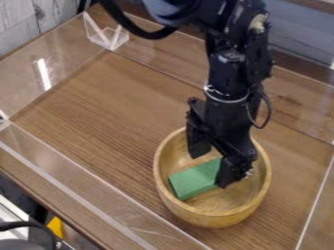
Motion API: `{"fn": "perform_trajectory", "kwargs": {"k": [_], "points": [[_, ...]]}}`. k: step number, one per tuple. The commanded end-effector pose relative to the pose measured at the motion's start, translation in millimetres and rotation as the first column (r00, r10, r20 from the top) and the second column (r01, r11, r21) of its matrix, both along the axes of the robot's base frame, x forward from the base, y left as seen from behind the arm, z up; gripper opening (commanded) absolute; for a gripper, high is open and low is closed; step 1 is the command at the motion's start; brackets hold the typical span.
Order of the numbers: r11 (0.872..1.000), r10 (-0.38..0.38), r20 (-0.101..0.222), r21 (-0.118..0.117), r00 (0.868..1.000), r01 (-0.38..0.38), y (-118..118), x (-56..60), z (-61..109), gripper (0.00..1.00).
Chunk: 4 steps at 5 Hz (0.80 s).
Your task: Remove the green block from inside the brown bowl and put it on the table
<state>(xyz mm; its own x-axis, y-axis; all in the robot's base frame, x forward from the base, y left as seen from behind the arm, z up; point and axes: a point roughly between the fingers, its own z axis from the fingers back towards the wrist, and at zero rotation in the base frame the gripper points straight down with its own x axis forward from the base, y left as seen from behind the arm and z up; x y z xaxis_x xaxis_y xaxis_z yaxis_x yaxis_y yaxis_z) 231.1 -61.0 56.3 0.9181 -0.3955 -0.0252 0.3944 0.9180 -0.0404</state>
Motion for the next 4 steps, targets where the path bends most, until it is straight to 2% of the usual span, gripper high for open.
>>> {"fn": "perform_trajectory", "kwargs": {"k": [1,3,4], "points": [[1.000,0.015,0.029,-0.009,0.999,-0.015,1.5,5.6,6.1,1.00],[1.000,0.024,0.034,-0.011,0.999,-0.024,0.2,6.9,8.2,1.00],[1.000,0.029,0.034,-0.008,0.999,-0.029,1.7,5.7,3.4,1.00]]}}
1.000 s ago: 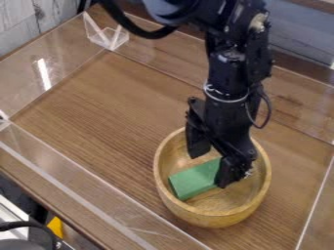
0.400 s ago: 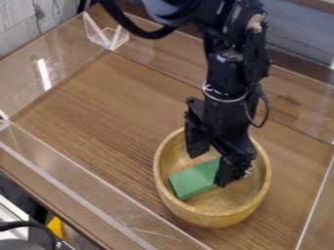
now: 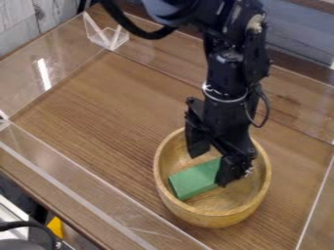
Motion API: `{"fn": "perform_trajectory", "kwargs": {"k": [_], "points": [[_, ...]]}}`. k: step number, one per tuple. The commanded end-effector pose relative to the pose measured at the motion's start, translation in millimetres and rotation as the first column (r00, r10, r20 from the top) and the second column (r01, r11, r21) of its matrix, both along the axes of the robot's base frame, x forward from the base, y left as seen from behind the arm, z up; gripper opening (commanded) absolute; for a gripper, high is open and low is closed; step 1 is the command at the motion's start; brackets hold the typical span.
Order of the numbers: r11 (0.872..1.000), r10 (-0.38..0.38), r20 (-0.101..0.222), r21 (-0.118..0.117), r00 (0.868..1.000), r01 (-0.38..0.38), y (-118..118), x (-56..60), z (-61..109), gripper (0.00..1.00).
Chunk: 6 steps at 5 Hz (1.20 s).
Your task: Remove the green block from inside the brown bowl and put it on the table
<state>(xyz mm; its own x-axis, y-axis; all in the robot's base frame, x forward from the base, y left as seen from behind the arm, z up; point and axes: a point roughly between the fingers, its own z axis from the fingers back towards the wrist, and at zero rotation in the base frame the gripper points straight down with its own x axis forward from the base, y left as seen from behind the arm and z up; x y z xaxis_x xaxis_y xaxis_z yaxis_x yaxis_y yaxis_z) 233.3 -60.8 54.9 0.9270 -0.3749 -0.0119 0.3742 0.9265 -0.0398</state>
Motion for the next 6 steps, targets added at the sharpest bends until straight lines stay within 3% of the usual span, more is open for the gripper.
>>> {"fn": "perform_trajectory", "kwargs": {"k": [1,3,4,6], "points": [[1.000,0.011,0.021,0.000,1.000,-0.011,2.8,2.2,0.1,1.00],[1.000,0.014,0.023,0.003,1.000,-0.015,6.2,0.2,-8.5,1.00],[1.000,0.013,0.022,0.003,1.000,-0.013,7.9,-1.0,-9.2,0.00],[1.000,0.014,0.025,-0.008,1.000,-0.013,12.8,-4.1,4.5,0.00]]}}
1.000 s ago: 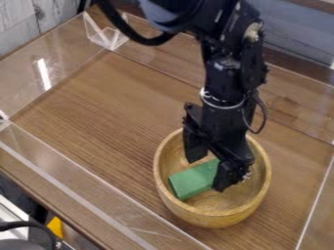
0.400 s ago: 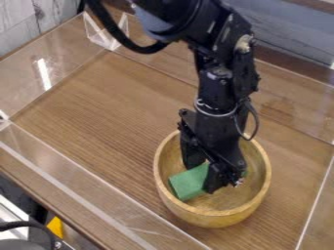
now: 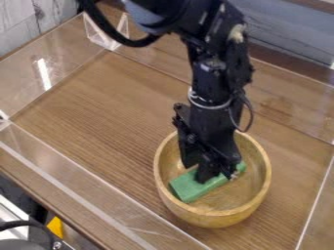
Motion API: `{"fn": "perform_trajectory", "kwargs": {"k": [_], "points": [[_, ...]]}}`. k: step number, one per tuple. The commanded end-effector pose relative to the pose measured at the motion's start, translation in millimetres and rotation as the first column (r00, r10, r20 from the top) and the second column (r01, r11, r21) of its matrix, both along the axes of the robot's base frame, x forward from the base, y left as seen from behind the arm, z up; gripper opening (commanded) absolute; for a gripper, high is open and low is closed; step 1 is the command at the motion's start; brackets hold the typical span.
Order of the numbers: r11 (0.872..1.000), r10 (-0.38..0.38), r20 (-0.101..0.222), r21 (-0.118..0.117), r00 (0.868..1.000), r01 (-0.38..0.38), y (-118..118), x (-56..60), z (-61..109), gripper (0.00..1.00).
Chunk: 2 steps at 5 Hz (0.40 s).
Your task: Remove the green block from inside the brown bowl and put it on the table
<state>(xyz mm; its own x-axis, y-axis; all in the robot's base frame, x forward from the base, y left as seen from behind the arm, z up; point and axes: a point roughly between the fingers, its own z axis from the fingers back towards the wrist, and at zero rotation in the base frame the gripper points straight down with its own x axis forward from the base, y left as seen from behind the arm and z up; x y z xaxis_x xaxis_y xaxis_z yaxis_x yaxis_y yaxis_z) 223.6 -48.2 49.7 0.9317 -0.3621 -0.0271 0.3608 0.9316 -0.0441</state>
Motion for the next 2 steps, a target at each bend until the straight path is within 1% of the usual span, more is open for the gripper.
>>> {"fn": "perform_trajectory", "kwargs": {"k": [1,2], "points": [[1.000,0.005,0.040,-0.017,0.999,-0.004,4.1,4.4,16.3,0.00],[0.999,0.021,0.048,-0.037,0.999,-0.019,10.3,5.0,33.3,0.00]]}}
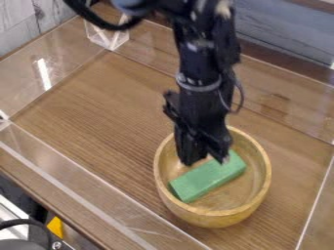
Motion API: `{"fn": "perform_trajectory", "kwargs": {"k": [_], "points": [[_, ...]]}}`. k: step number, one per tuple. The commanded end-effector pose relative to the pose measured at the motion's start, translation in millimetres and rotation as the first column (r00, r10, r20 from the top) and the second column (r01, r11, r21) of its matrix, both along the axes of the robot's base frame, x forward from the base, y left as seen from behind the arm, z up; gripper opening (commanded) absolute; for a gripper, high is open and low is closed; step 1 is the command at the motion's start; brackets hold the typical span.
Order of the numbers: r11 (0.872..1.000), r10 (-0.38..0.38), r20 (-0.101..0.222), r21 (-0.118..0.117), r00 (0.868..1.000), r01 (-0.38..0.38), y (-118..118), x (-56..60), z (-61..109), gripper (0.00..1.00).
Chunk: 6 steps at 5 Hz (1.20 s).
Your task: Remove the green block from inside the brown bowl and put it on the table
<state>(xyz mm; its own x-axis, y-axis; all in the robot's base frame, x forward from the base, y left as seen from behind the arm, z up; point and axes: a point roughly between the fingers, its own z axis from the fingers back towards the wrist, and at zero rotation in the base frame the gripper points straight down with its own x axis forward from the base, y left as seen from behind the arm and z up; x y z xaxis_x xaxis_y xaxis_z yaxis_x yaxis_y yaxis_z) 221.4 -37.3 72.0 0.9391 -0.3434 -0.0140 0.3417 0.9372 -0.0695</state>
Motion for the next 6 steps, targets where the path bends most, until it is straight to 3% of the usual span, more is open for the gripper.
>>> {"fn": "perform_trajectory", "kwargs": {"k": [1,2,3,5,6], "points": [[0.999,0.025,0.072,-0.030,0.997,-0.023,12.1,11.6,44.1,0.00],[0.998,0.049,0.106,-0.033,0.993,-0.046,27.5,16.0,75.5,0.00],[0.999,0.038,0.107,-0.036,0.994,-0.034,18.5,5.1,84.1,1.00],[0.998,0.034,0.092,-0.049,0.995,-0.030,-7.2,-16.1,64.2,1.00],[0.998,0.040,0.098,-0.056,0.994,-0.035,-12.9,-18.3,49.1,1.00]]}}
